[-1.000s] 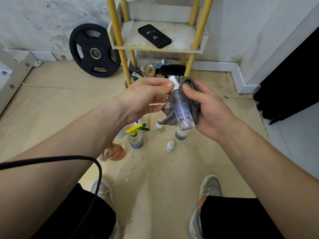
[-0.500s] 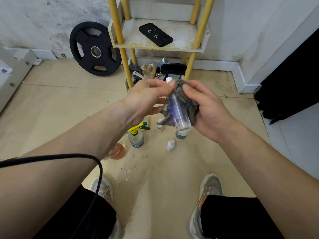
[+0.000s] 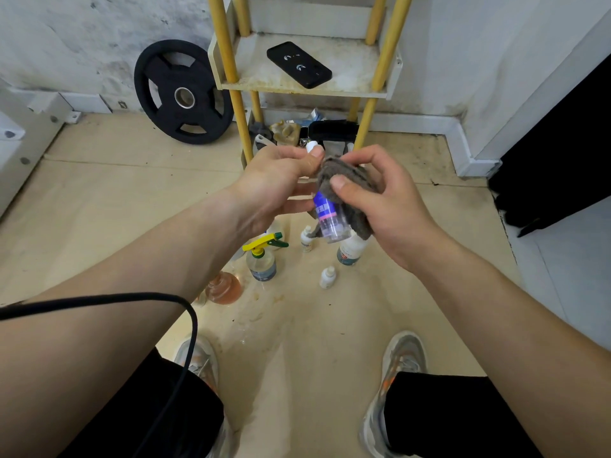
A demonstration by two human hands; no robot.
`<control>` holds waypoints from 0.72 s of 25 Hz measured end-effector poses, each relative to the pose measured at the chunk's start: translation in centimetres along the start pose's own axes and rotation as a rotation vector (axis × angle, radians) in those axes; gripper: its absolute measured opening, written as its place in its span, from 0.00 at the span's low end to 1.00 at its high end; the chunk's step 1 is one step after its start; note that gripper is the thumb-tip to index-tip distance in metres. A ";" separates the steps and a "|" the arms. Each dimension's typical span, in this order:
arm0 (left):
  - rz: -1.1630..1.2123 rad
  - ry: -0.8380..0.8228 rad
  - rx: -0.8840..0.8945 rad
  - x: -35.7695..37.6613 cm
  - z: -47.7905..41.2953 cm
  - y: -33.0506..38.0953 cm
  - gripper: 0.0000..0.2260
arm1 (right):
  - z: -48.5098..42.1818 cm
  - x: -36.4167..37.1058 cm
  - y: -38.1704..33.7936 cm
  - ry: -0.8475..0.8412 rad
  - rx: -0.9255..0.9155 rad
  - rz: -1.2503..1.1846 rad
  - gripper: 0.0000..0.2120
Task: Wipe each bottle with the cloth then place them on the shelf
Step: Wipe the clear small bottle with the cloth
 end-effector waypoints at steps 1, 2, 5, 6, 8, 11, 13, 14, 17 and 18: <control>0.013 0.036 -0.007 -0.1 0.0 -0.1 0.10 | 0.1 0.2 -0.2 -0.005 -0.043 0.174 0.08; 0.038 0.077 -0.010 -0.2 0.0 -0.2 0.10 | 0.3 0.4 -0.2 -0.012 -0.072 0.327 0.09; 0.095 0.234 -0.010 -0.8 0.2 -0.3 0.11 | 0.5 1.1 0.1 -0.040 -0.118 0.644 0.11; 0.088 0.275 -0.011 -1.0 0.2 -0.3 0.11 | 0.5 1.2 0.2 -0.056 -0.131 0.697 0.11; 0.073 0.325 -0.019 -1.2 0.3 -0.4 0.12 | 0.6 1.5 0.1 -0.114 -0.164 0.794 0.11; 0.093 0.343 -0.031 -1.5 0.4 -0.4 0.12 | 1.1 2.2 0.1 -0.145 -0.226 1.062 0.12; 0.088 0.279 -0.044 -1.2 0.2 -0.6 0.10 | 1.2 2.4 0.0 -0.077 -0.246 1.063 0.12; 0.077 0.232 -0.053 -0.9 0.1 -0.7 0.11 | 1.2 2.2 -0.1 -0.023 -0.241 0.969 0.12; 0.077 0.118 -0.066 0.4 0.0 -1.0 0.09 | 0.8 0.9 -0.4 0.126 -0.177 0.581 0.09; 0.095 0.104 -0.061 0.5 0.0 -0.9 0.09 | 0.5 0.5 -0.3 0.146 -0.136 0.471 0.07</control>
Point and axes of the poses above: each hand's wrist, its own z-axis away from the middle knuckle, its own x-axis out of the palm, y = z × x, the point moved 5 cm from there along -z, towards the middle knuckle, and after that the axes turned 12 degrees about -y, right-handed, at the moved point
